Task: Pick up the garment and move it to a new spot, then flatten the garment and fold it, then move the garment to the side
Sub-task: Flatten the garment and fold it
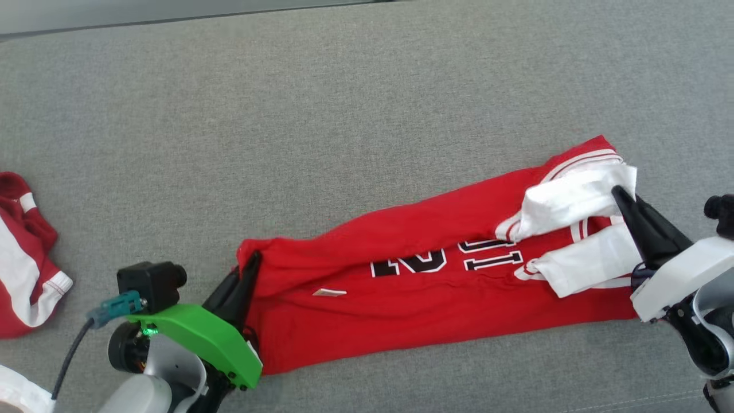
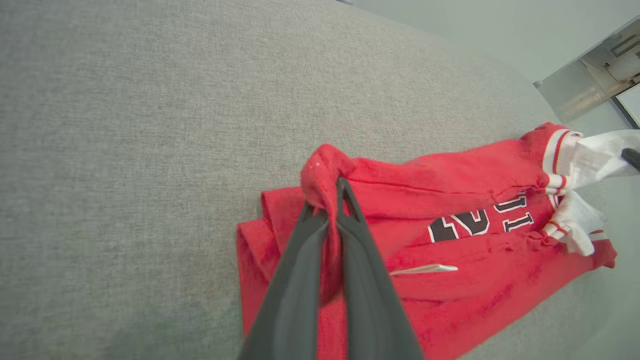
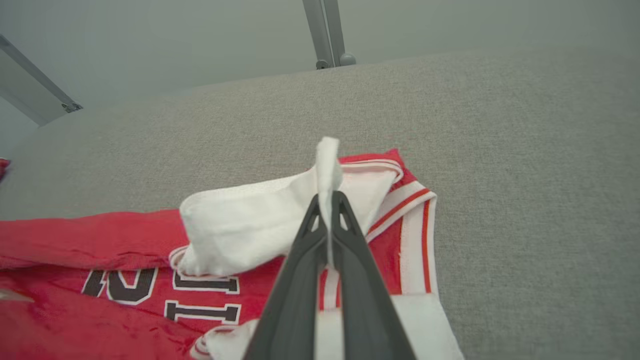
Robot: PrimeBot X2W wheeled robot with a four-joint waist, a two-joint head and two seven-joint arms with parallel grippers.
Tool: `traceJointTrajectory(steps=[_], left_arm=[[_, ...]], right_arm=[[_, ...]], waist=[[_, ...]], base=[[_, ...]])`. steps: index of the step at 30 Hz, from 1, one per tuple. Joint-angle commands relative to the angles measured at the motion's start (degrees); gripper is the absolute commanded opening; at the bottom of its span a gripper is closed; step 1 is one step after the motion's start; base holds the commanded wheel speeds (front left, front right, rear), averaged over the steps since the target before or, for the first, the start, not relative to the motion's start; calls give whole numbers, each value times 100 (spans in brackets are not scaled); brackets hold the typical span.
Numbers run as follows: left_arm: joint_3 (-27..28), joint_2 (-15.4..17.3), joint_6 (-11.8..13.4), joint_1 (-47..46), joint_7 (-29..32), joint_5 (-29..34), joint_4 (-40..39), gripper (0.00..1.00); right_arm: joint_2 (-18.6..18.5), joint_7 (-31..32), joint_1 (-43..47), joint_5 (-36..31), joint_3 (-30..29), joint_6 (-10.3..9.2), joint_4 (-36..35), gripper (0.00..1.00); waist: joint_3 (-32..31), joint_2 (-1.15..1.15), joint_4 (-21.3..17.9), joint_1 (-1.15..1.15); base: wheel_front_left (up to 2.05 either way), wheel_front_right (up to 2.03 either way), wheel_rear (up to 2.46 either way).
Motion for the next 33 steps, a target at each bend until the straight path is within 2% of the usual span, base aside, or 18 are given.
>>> traceJointTrajectory(steps=[1,7,8,9,10,11,13,16,18,20,22,26,29,33], left_arm=[[-24,-27,44,114,-50,9,-39,0],[10,-46,211,481,-178,-48,39,0],[22,-52,228,510,-209,-36,69,7],[29,-91,242,545,-243,-61,90,30],[16,-130,231,591,-260,-94,114,71],[-1,-135,208,634,-306,-72,153,100],[-44,-162,192,704,-371,-34,211,100],[-28,-131,341,848,-674,208,315,100],[82,-245,437,1008,-1045,252,319,100],[178,-229,539,1153,-1541,509,331,100],[364,-353,656,1263,-1916,667,408,100],[637,-578,751,1255,-2113,1404,480,100],[967,-943,607,1263,-2106,1984,426,100],[1328,-1401,273,1418,-2108,2507,536,100]], right_arm=[[43,-21,123,-137,-60,-7,19,0],[363,-39,378,-334,-96,-5,267,0],[392,-31,399,-393,-75,-5,348,0],[392,-6,420,-486,-52,-5,447,22],[376,17,437,-572,-15,-5,538,100],[379,11,428,-655,-17,-5,618,100],[415,-26,411,-772,-79,-5,714,100],[447,-23,394,-860,-298,-5,759,100],[511,-8,386,-936,-546,-5,712,100],[640,26,318,-1074,-858,-5,657,100],[792,126,243,-1211,-1029,-2,630,100],[1056,505,71,-1516,-1062,-2,799,100],[1181,768,-101,-1763,-1063,-3,1020,100],[1229,1001,-266,-2125,-1131,-3,1443,100]], waist=[[-121,0,-106,0],[-204,0,-135,0],[-210,0,-134,0],[-220,0,-125,0],[-234,0,-110,0],[-248,0,-95,0],[-273,0,-79,0],[-316,0,-74,0],[-344,0,-67,0],[-353,0,-69,0],[-358,0,-56,0],[-370,0,65,0],[-358,0,163,0],[-346,0,304,0]], base=[[0,0,0],[0,0,0],[0,0,0],[0,0,0],[0,0,0],[0,0,0],[0,0,0],[0,0,0],[0,0,0],[0,0,0],[0,0,0],[0,0,0],[0,0,0],[0,0,0]])
